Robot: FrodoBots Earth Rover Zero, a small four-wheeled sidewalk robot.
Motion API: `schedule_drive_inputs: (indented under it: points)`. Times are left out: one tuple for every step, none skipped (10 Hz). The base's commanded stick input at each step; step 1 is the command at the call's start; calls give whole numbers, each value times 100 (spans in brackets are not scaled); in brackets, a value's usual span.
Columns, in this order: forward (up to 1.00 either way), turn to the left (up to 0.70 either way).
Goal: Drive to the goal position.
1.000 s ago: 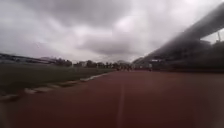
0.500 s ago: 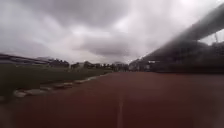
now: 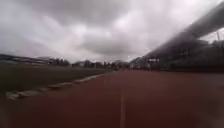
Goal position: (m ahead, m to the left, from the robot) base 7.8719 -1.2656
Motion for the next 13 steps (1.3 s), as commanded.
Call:
schedule_drive_inputs:
  points:
    - [50, 2]
    - [50, 2]
    - [50, 2]
    - [50, 2]
    - [50, 2]
    - [50, 2]
    - [50, 2]
    - [50, 2]
    - [50, 2]
    - [50, 2]
    - [50, 2]
    - [50, 2]
    - [50, 2]
